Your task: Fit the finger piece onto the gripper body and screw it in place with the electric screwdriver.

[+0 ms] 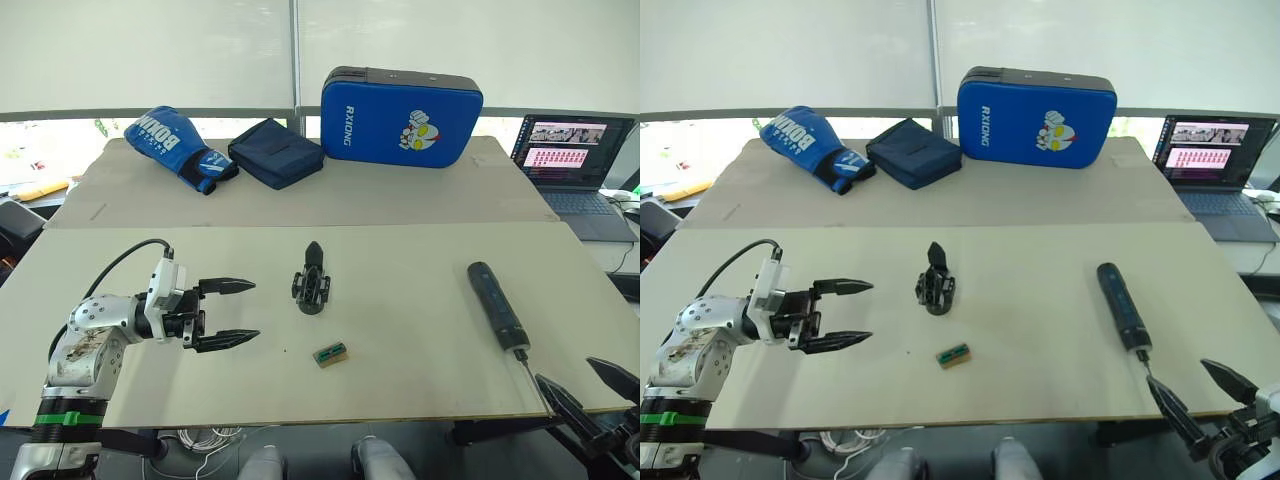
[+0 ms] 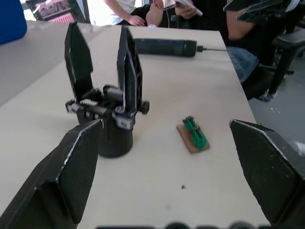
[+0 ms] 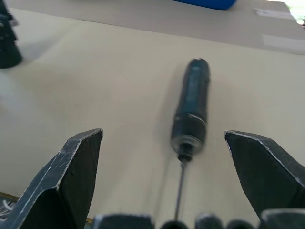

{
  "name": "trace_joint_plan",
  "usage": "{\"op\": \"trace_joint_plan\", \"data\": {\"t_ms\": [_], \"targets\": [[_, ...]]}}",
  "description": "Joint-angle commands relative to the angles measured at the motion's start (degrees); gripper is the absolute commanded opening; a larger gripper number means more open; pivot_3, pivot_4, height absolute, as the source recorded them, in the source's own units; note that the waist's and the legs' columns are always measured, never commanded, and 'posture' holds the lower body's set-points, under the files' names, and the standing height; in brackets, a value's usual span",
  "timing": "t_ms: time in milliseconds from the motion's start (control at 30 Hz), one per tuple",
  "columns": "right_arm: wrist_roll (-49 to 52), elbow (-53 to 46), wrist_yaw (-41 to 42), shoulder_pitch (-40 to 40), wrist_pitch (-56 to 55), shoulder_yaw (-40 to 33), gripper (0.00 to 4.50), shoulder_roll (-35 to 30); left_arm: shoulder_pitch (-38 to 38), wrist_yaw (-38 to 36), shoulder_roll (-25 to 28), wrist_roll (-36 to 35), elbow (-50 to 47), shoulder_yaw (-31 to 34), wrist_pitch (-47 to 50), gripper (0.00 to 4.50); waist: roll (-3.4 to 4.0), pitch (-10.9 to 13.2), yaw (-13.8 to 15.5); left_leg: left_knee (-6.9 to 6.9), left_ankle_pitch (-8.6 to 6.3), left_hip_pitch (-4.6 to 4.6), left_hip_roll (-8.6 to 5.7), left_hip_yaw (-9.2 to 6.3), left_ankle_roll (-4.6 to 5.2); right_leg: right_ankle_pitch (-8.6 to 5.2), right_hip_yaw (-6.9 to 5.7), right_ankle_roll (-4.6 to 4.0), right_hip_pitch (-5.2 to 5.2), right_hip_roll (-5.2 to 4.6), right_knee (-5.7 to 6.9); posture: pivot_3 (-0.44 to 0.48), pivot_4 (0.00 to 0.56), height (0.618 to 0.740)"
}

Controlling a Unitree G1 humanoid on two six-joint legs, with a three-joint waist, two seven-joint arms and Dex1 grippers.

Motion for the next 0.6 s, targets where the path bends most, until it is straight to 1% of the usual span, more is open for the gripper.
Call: {"op": "trace_joint_plan", "data": {"t_ms": [33,100,133,200,233,300,367,433,533,600], "targets": [[6.19,-2.57,-3.12,-1.79,5.18,-2.5,4.5,-4.9,0.89,1.14,-0.03,-2.19,-3.64,0.37,1.77,4.49,0.01,0.0,-0.15,-0.01,0.0,0.0,0.0,0.01,0.0,0.0,0.0,-0.01,0.0,0.01,0.0,0.0,0.15,0.74],[10.13,-0.4,-4.96,-4.94,12.96,-3.07,4.5,-12.58,0.85,1.26,-0.31,-2.5,-4.47,-0.23,2.17,4.49,-0.01,0.01,-0.29,0.01,0.0,0.01,-0.02,0.07,0.0,0.0,0.06,0.0,0.01,0.0,0.0,0.0,0.15,0.74],[10.94,0.97,-6.17,-6.4,16.74,-3.15,4.5,-16.19,0.72,1.26,-0.47,-2.57,-4.7,-0.49,2.15,4.49,-0.03,0.02,-0.35,0.02,0.0,0.01,-0.04,0.12,0.0,0.0,0.11,0.0,0.02,-0.02,0.0,0.0,0.15,0.74],[11.69,6.13,-8.82,-9.99,28.01,-1.65,4.5,-25.89,0.38,1.17,-0.92,-2.42,-5.01,-1.28,1.78,4.49,-0.06,0.03,-0.26,0.04,0.0,0.01,-0.06,0.17,0.0,0.0,0.14,-0.02,0.08,-0.01,-0.03,0.0,0.15,0.74],[11.99,7.87,-9.39,-11.21,31.72,-0.99,4.5,-28.87,0.25,1.12,-1.06,-2.33,-5.09,-1.52,1.6,4.49,-0.06,0.04,-0.18,0.04,0.0,0.01,-0.09,0.18,0.0,0.0,0.16,-0.03,0.07,-0.02,-0.04,0.0,0.15,0.74],[11.51,12.47,-8.44,-15.37,35.06,1.92,4.5,-33.89,-0.01,0.91,-1.31,-2.2,-5.09,-2.08,1.39,4.49,-0.11,0.07,0.35,0.0,0.0,-0.02,-0.1,0.12,0.01,0.0,0.11,-0.03,0.03,0.02,-0.06,0.0,0.15,0.74],[9.3,18.93,-7.09,-21.71,36.41,8.13,4.5,-38.69,-0.13,0.64,-1.56,-1.91,-4.91,-2.87,1.12,4.49,-0.14,0.08,0.36,-0.03,-0.01,-0.04,-0.08,0.07,0.02,-0.01,0.05,-0.04,0.01,0.06,-0.09,0.0,0.15,0.74],[6.83,23.85,-6.69,-27.29,36.65,14.05,4.5,-40.79,-0.18,0.65,-1.75,-1.79,-5.03,-3.51,1.06,4.49,-0.15,0.09,0.24,0.0,-0.01,-0.05,-0.1,0.16,0.02,0.01,0.12,-0.02,0.02,0.02,-0.1,0.0,0.15,0.74],[3.54,30.67,-6.7,-36.1,35.7,22.09,4.5,-39.64,-0.11,0.89,-1.9,-2.01,-5.57,-4.33,1.56,4.49,-0.18,0.1,0.16,0.03,-0.01,-0.05,-0.1,0.17,0.02,0.03,0.13,0.01,0.02,0.01,-0.13,0.0,0.15,0.74],[1.77,33.49,-6.34,-39.67,35.28,25.38,4.5,-38.49,-0.03,0.95,-1.79,-2.08,-5.7,-4.6,1.65,4.49,-0.17,0.1,0.25,0.02,-0.01,-0.08,-0.11,0.17,0.02,0.05,0.14,0.01,-0.01,0.01,-0.13,0.0,0.15,0.74]]}}
